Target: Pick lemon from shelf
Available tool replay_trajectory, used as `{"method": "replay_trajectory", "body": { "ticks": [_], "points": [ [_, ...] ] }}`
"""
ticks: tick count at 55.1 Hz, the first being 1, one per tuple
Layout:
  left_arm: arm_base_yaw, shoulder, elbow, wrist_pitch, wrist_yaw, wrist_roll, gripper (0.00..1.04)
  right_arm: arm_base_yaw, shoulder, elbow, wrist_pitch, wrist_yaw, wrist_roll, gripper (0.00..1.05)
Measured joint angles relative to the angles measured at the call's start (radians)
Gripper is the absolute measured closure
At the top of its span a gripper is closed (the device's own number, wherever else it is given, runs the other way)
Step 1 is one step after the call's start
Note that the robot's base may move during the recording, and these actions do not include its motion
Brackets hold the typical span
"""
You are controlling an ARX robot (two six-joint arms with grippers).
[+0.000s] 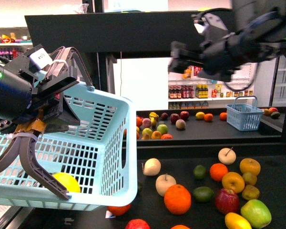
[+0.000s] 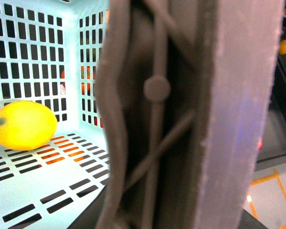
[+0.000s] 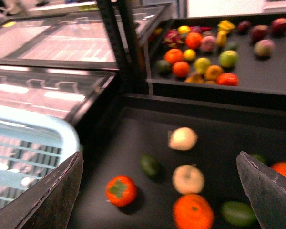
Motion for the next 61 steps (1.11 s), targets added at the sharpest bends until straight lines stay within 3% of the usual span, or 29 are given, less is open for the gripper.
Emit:
{"method": "replay_trajectory", "body": {
  "ticks": [9,23,43,61],
  "points": [
    [0.000,0.000,0.000,0.000,0.007,0.001,0.76,-0.117,-0.077,-0.272,0.120,-0.017,-0.080,0.08],
    [-0.002,0.000,0.000,0.000,0.007,0.002,0.76,-0.184,0.040,-0.477,0.220,-0.024,-0.180,0.08],
    [-0.002,0.000,0.000,0.000,0.000,0.002,0.76,-0.240,0.268,-0.468,0.280,-0.021,-0.211,0.08],
    [-0.002,0.000,0.000,0.000,0.006,0.002,0.76,-0.248,0.508,-0.273,0.240,-0.016,-0.194,0.08]
  ]
}}
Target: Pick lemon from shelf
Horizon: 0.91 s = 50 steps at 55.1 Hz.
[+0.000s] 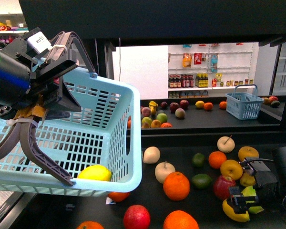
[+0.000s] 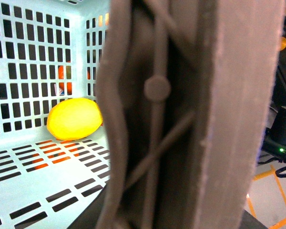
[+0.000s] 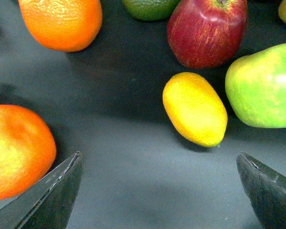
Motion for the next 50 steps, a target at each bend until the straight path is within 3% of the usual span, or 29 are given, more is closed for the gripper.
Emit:
{"method": "replay_trajectory", "body": {
  "ticks": [50],
  "points": [
    [0.000,0.000,0.000,0.000,-0.001,0.000,0.76,0.020,0.354,0.538,-0.232,0.121,-0.058,0.08]
  ]
}}
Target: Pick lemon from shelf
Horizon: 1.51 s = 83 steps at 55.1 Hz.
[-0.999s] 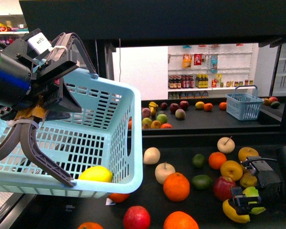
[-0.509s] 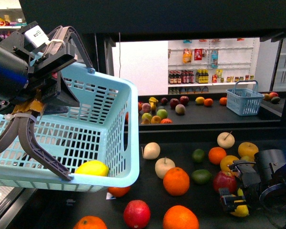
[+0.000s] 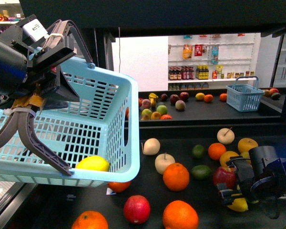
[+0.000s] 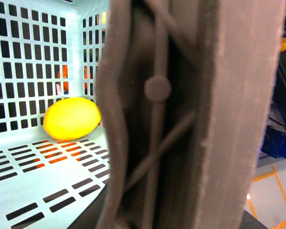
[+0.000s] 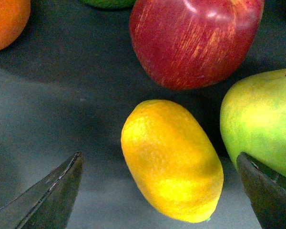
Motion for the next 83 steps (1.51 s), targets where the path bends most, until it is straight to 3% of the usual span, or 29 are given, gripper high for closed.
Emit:
{"method": "replay_trajectory", "body": {
  "ticks": [32,45,55,66,83],
  "points": [
    [0.000,0.000,0.000,0.000,-0.001,0.000,0.76,0.004,0.146,0.212,-0.098,0.032,-0.016,0.08],
    [0.000,0.000,0.000,0.000,-0.001,0.000,0.76,0.005,0.148,0.217,-0.098,0.040,-0.019,0.35],
    [0.000,0.000,0.000,0.000,-0.001,0.000,0.76,0.005,0.148,0.213,-0.081,0.053,-0.021,0.42],
    [0.000,0.000,0.000,0.000,-0.001,0.000,0.76,0.001,0.092,0.110,-0.014,0.062,-0.018,0.43],
    [0.000,0.000,0.000,0.000,-0.001,0.000,0.76,-0.026,-0.242,-0.234,0.168,0.046,-0.003,0.43]
  ]
}}
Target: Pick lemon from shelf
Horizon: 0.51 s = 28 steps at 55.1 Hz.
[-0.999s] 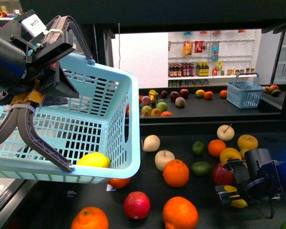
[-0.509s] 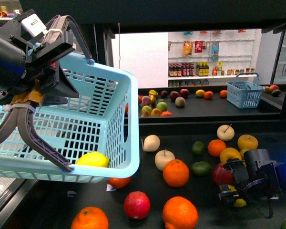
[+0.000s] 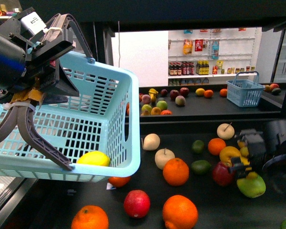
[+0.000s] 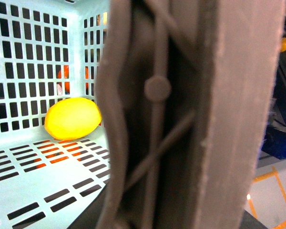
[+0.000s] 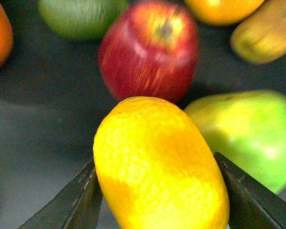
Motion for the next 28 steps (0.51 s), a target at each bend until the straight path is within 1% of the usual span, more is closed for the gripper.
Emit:
{"method": "replay_trajectory", "body": {
  "ticks": [7,14,18,28],
  "points": [
    [0.000,0.000,0.000,0.000,0.000,0.000,0.76,-0.004,-0.183,-0.107,0.032,-0.041,0.033,0.43],
    [0.000,0.000,0.000,0.000,0.000,0.000,0.76,0.016,-0.352,-0.171,0.035,-0.095,0.069,0.43],
    [0.000,0.000,0.000,0.000,0.000,0.000,0.76,0.042,-0.441,-0.183,0.020,-0.130,0.091,0.43],
    [0.000,0.000,0.000,0.000,0.000,0.000,0.76,0.155,-0.629,-0.160,-0.059,-0.234,0.164,0.43]
  ]
}}
